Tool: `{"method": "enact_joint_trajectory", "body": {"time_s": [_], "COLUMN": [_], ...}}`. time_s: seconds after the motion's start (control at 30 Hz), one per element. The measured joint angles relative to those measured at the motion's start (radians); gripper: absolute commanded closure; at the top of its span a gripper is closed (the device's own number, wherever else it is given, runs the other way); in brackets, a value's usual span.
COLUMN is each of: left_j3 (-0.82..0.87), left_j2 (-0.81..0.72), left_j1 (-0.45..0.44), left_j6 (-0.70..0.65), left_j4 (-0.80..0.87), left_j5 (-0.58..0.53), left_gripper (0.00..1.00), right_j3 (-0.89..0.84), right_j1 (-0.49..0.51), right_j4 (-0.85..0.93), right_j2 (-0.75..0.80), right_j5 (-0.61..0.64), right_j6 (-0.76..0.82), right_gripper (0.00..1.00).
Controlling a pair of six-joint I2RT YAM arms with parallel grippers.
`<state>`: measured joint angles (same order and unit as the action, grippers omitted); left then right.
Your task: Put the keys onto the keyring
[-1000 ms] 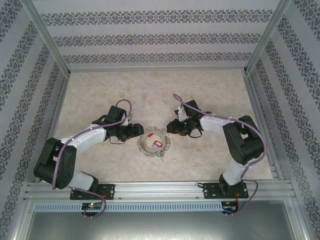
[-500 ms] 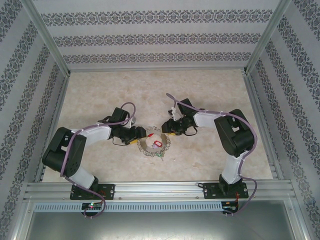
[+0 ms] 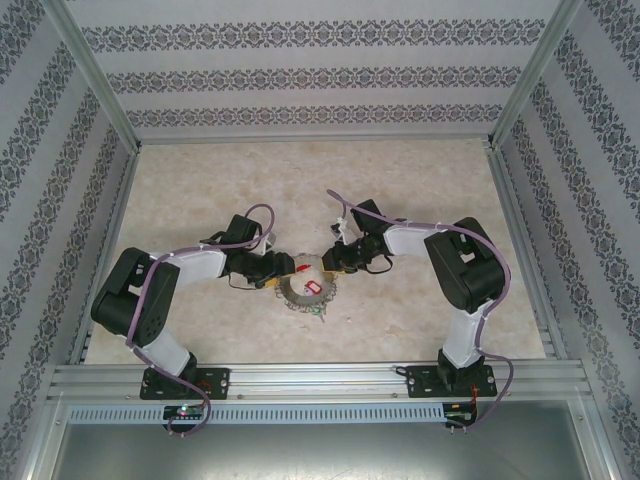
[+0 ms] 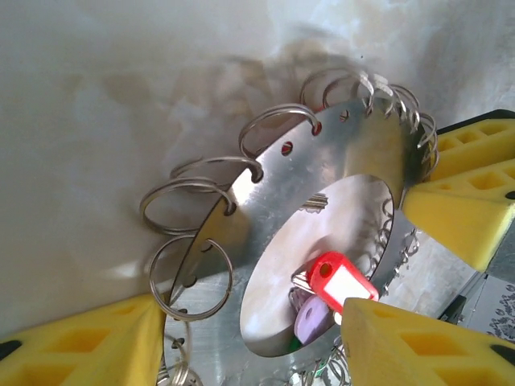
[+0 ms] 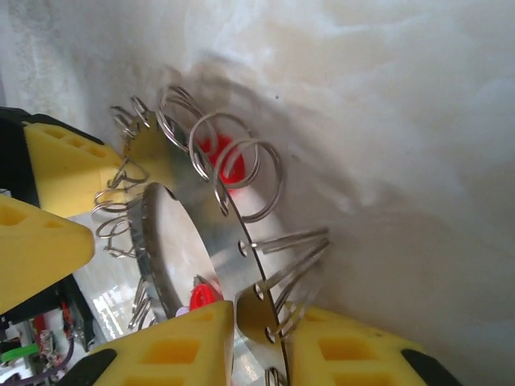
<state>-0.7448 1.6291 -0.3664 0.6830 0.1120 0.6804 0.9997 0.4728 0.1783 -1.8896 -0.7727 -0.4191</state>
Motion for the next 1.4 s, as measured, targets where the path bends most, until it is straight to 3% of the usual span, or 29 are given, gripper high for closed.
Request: {"method": "enact_joint_trajectory", "body": {"time_s": [0.27, 0.57, 0.87, 1.13, 1.4], "left_j3": [0.000, -0.011, -0.032, -0.077, -0.081], "left_j2": [-0.005, -0.113, -0.159, -0.165, -0.179], "left_j1": [-0.001, 0.003, 0.040, 0.047, 0.048], "left_j6": [0.006, -0.003, 0.023, 0.106, 0.178], "left_j4": [0.000, 0.026, -0.060, -0.211, -0.330], "left_j5": [-0.023, -0.117, 0.004, 0.142, 0.204], "left_gripper": [0.36, 0.21, 0.21, 0.32, 0.61], "right_j3": [-0.009, -0.052, -0.061, -0.040, -0.024], "right_j1": [-0.032, -0.075, -0.146, -0.170, -0.170], "right_j4": [-0.030, -0.040, -0.086, -0.134, -0.185], "right_j2": [0.014, 0.121, 0.323, 0.354, 0.363], "right_j5": [-0.089, -0.120, -0.174, -0.220, -0.256], "right_j6": [-0.002, -0.005, -0.066, -0.125, -0.175], "right_gripper": [0.97, 0.98, 1.00, 1.00, 0.97]}}
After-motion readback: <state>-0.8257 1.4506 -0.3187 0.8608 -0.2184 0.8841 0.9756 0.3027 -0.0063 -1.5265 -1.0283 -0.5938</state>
